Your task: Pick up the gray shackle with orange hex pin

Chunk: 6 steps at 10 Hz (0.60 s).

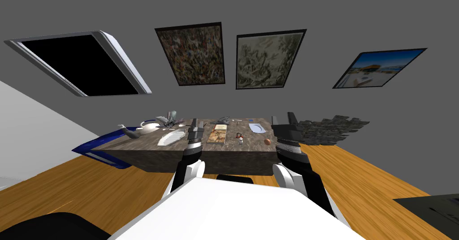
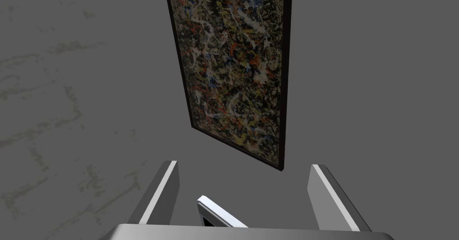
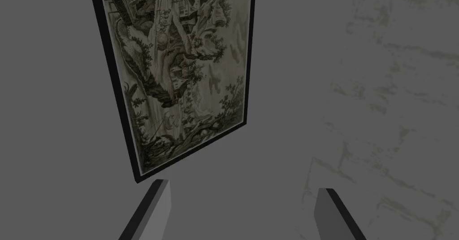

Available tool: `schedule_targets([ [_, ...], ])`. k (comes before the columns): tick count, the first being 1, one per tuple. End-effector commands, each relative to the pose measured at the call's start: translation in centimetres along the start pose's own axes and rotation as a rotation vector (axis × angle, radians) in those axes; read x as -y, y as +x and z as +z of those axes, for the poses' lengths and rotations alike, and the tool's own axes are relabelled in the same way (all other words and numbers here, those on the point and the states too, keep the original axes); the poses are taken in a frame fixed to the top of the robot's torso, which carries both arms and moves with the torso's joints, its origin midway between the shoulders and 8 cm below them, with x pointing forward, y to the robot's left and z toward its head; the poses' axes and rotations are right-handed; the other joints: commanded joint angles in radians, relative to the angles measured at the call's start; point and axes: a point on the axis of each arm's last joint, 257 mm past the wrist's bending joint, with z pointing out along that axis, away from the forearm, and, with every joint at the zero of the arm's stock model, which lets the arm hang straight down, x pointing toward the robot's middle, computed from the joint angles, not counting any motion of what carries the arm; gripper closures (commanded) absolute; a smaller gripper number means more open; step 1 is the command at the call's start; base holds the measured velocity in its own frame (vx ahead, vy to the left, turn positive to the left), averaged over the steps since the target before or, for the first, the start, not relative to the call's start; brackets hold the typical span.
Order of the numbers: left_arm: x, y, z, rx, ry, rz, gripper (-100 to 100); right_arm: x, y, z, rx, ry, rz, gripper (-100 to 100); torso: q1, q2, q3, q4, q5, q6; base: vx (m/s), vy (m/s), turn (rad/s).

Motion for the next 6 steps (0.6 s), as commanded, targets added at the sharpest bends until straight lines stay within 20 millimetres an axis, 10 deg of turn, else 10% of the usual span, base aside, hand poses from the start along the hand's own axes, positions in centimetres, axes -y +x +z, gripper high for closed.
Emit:
schedule_targets([
  [1,0.0,0.0,0.0,0.0,0.0,0.0,0,0.5,0.7,-0.1,-0.046,0.014,-0.033,-100,0.0,0.0,0.0,0.0,0.0,0.0,-0.02,0.015,0.013],
  [6,0.0,0.0,0.0,0.0,0.0,0.0,0,3.8,2.9,-0.7,-0.208,0.075,-0.236,-100,0.006,0.005,0.003,0.001,0.001,0.0,-0.074,0.07,0.026],
])
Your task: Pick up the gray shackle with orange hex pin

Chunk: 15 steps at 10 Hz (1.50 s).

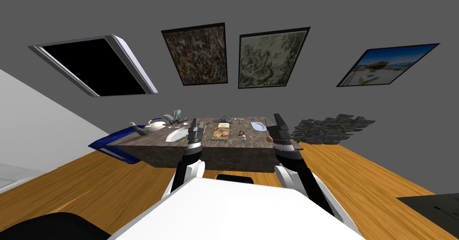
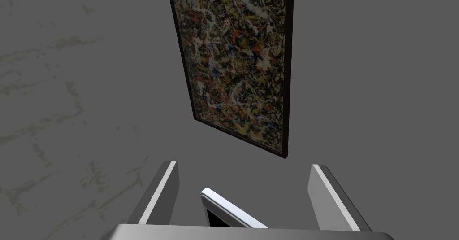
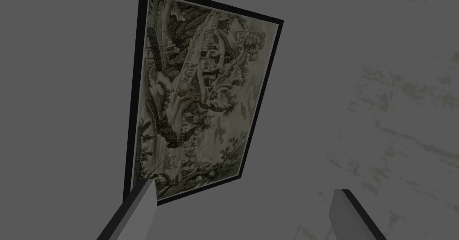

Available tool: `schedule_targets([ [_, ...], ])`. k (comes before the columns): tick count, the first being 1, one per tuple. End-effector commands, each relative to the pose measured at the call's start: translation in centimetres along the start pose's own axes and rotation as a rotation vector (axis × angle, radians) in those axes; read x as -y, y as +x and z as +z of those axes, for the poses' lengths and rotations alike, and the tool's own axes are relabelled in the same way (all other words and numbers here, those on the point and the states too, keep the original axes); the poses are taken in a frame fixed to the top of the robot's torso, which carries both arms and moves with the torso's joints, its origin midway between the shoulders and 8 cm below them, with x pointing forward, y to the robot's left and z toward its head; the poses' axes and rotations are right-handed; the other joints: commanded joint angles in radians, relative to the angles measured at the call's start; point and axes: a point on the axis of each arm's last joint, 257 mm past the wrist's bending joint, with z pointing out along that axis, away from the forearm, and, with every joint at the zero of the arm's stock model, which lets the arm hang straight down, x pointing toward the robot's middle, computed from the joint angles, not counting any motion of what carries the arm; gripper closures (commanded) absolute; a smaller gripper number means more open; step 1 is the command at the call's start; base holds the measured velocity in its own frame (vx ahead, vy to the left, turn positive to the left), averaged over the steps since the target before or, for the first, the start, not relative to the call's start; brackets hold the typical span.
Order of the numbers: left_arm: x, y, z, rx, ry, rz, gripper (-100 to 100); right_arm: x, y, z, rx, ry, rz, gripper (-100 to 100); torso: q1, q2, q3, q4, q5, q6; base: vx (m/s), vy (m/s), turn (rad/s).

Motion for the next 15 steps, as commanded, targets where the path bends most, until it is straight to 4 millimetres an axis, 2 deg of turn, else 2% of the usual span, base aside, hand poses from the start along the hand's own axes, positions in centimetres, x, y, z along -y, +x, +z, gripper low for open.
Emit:
schedule_targets([
  [1,0.0,0.0,0.0,0.0,0.0,0.0,0,1.3,0.6,0.0,-0.05,0.023,-0.092,-100,0.0,0.0,0.0,0.0,0.0,0.0,-0.129,0.098,0.048],
  [3,0.0,0.0,0.0,0.0,0.0,0.0,0,3.4,1.5,-0.1,-0.106,0.057,-0.208,-100,0.002,0.003,0.002,0.001,0.0,0.0,-0.139,0.13,0.046],
  [4,0.0,0.0,0.0,0.0,0.0,0.0,0,3.4,1.5,-0.1,-0.106,0.056,-0.216,-100,0.003,0.003,0.002,0.001,0.001,0.0,-0.074,0.103,0.01],
  [7,0.0,0.0,0.0,0.0,0.0,0.0,0,7.2,2.2,-0.6,-0.189,0.114,-0.417,-100,0.002,0.0,0.0,0.0,0.0,0.0,-0.098,0.126,0.051],
  [8,0.0,0.0,0.0,0.0,0.0,0.0,0,7.2,2.2,-0.6,-0.19,0.113,-0.43,-100,0.004,0.002,0.001,0.0,0.001,0.0,-0.099,0.107,0.013],
  [9,0.0,0.0,0.0,0.0,0.0,0.0,0,8.7,2.3,-0.8,-0.219,0.134,-0.503,-100,0.001,0.001,0.001,0.0,0.001,0.0,-0.079,0.111,0.046],
  [10,0.0,0.0,0.0,0.0,0.0,0.0,0,8.7,2.3,-0.8,-0.219,0.134,-0.506,-100,0.001,0.0,0.0,0.0,0.0,0.0,-0.048,0.087,0.021],
  [12,0.0,0.0,0.0,0.0,0.0,0.0,0,11.6,2.2,-1.4,-0.275,0.176,-0.649,-100,0.0,-0.002,-0.001,0.0,0.0,0.0,-0.074,0.122,0.061],
  [13,0.0,0.0,0.0,0.0,0.0,0.0,0,11.9,2.2,-1.5,-0.278,0.182,-0.663,-100,0.003,0.0,0.0,0.0,0.001,0.0,-0.066,0.118,0.008],
  [14,0.0,0.0,0.0,0.0,0.0,0.0,0,13.6,1.9,-2.0,-0.309,0.208,-0.742,-100,0.002,-0.001,-0.001,0.0,0.001,0.0,-0.046,0.115,0.043],
  [15,0.0,0.0,0.0,0.0,0.0,0.0,0,13.6,1.9,-2.0,-0.309,0.208,-0.742,-100,0.001,-0.002,-0.001,0.0,0.0,0.0,-0.047,0.08,0.019],
])
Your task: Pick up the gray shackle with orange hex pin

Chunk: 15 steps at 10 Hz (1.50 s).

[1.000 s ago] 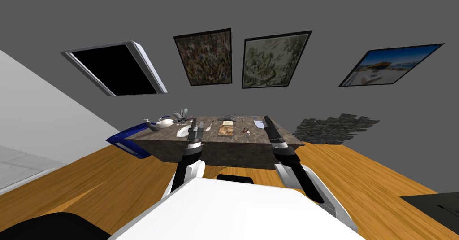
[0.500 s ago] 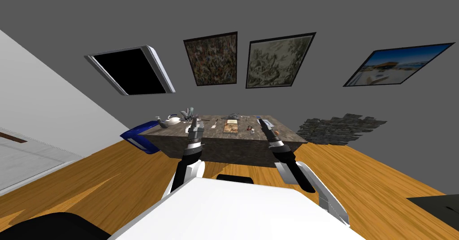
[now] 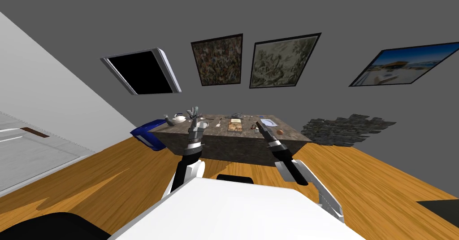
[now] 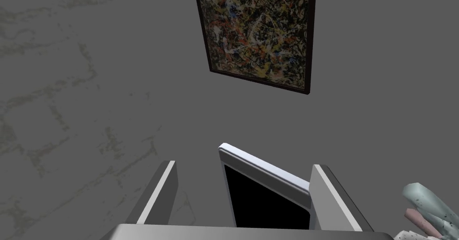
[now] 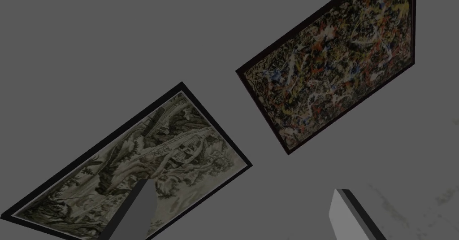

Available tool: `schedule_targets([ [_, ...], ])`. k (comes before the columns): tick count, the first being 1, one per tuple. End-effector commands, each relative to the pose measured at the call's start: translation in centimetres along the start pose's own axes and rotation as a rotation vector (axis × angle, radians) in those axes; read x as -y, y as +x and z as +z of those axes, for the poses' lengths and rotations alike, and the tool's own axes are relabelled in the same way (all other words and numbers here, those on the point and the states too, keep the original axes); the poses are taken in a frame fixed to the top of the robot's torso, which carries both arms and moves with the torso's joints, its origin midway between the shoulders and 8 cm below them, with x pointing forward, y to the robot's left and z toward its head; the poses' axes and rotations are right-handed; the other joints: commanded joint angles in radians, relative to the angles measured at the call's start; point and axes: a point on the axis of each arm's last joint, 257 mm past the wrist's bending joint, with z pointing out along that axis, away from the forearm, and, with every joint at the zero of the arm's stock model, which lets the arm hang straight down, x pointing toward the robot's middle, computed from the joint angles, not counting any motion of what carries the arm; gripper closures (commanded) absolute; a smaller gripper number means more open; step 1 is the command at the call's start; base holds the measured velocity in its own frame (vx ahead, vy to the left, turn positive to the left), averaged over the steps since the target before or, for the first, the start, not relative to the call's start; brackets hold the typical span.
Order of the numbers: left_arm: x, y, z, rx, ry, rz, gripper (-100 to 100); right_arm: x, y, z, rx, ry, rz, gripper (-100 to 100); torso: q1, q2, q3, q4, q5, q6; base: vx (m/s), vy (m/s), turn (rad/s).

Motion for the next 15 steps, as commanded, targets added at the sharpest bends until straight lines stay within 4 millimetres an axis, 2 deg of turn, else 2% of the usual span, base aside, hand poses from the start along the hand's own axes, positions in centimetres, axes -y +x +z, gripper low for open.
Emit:
schedule_targets([
  [1,0.0,0.0,0.0,0.0,0.0,0.0,0,1.9,1.2,-0.1,-0.038,0.033,-0.089,-100,0.0,0.0,0.0,0.0,0.0,0.0,-0.047,0.093,0.057],
  [3,0.0,0.0,0.0,0.0,0.0,0.0,0,4.9,2.6,-0.3,-0.098,0.084,-0.229,-100,0.004,0.0,0.0,0.0,0.001,0.0,-0.06,0.164,0.069],
  [4,0.0,0.0,0.0,0.0,0.0,0.0,0,5.4,3.0,-0.5,-0.107,0.093,-0.238,-100,0.005,0.001,0.0,0.0,0.001,0.0,-0.058,0.116,0.025],
  [7,0.0,0.0,0.0,0.0,0.0,0.0,0,10.9,4.6,-1.6,-0.206,0.183,-0.445,-100,0.005,-0.002,-0.001,0.0,0.001,0.0,-0.017,0.161,0.072],
  [8,0.0,0.0,0.0,0.0,0.0,0.0,0,11.1,4.8,-1.7,-0.21,0.187,-0.446,-100,0.007,-0.002,-0.001,-0.001,0.001,0.0,0.004,0.139,0.01],
  [9,0.0,0.0,0.0,0.0,0.0,0.0,0,13.2,5.1,-2.3,-0.245,0.22,-0.51,-100,0.004,-0.003,-0.002,-0.001,0.001,0.0,0.006,0.115,0.052],
  [11,0.0,0.0,0.0,0.0,0.0,0.0,0,17.1,5.1,-3.6,-0.309,0.285,-0.631,-100,0.002,-0.004,-0.002,-0.001,0.0,0.0,0.027,0.136,0.067],
  [14,0.0,0.0,0.0,0.0,0.0,0.0,0,23.1,3.9,-6.2,-0.401,0.39,-0.788,-100,0.003,-0.006,-0.004,-0.001,0.001,0.0,0.063,0.14,0.061],
  [15,0.0,0.0,0.0,0.0,0.0,0.0,0,23.3,4.1,-6.3,-0.405,0.394,-0.787,-100,0.001,-0.008,-0.004,-0.002,0.001,0.0,0.064,0.074,0.012],
])
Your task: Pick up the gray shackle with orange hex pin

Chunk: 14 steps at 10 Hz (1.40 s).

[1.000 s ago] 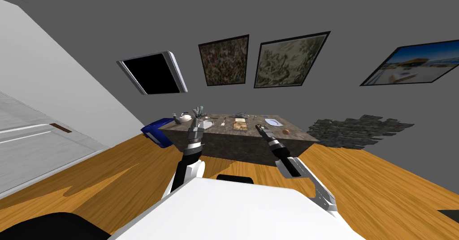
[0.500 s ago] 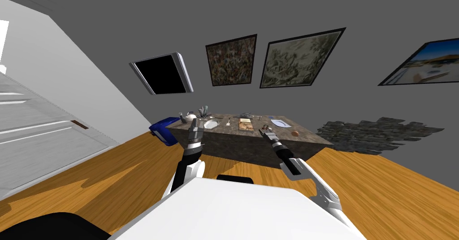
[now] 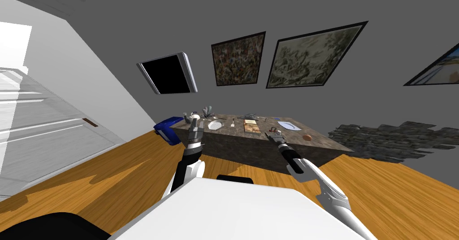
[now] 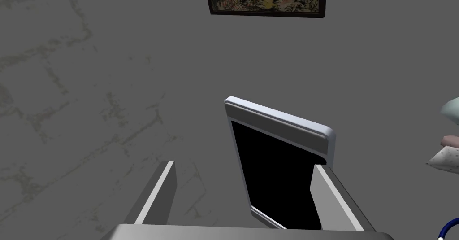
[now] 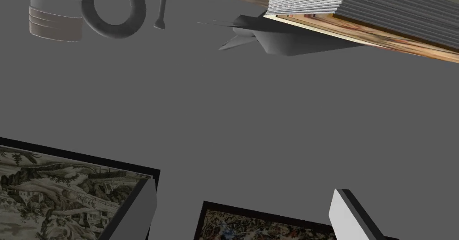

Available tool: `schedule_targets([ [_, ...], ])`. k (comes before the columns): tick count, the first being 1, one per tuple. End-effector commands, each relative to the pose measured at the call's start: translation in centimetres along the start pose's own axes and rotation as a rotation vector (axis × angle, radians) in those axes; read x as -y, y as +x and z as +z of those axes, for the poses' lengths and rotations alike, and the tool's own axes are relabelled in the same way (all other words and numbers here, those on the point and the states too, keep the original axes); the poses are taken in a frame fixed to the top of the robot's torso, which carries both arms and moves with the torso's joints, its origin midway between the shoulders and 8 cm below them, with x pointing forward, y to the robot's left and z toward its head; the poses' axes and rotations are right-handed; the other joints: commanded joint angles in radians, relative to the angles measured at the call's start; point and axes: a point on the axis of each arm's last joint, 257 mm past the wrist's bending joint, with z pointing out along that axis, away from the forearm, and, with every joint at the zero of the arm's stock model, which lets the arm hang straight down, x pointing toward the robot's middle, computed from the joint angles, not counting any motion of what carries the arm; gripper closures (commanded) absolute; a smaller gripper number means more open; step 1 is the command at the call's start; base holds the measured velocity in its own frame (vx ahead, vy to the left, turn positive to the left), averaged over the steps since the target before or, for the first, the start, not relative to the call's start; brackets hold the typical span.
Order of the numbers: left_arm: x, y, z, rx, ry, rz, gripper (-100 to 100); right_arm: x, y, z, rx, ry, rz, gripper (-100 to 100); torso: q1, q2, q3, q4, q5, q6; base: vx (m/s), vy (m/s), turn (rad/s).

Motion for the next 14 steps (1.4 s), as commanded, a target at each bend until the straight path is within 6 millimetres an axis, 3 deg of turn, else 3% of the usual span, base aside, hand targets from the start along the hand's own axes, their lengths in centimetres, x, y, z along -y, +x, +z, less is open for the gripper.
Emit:
schedule_targets([
  [1,0.0,0.0,0.0,0.0,0.0,0.0,0,2.3,1.6,-0.1,-0.041,0.038,-0.053,-100,0.0,0.0,0.0,0.0,0.0,0.0,0.049,0.069,0.041],
  [4,0.0,0.0,0.0,0.0,0.0,0.0,0,8.0,4.5,-0.8,-0.132,0.128,-0.165,-100,0.0,-0.002,-0.001,0.0,0.0,0.0,0.1,0.078,0.059],
  [5,0.0,0.0,0.0,0.0,0.0,0.0,0,8.0,4.6,-0.9,-0.134,0.128,-0.165,-100,-0.001,-0.003,-0.002,-0.001,0.0,0.0,0.082,0.046,0.008],
  [9,0.0,0.0,0.0,0.0,0.0,0.0,0,14.7,7.2,-2.7,-0.236,0.229,-0.263,-100,-0.003,-0.001,-0.001,0.0,-0.001,0.0,0.103,0.033,0.042],
  [14,0.0,0.0,0.0,0.0,0.0,0.0,0,19.4,9.3,-4.8,-0.316,0.307,-0.31,-100,-0.005,0.0,0.0,0.0,-0.001,0.0,0.1,-0.001,0.028],
])
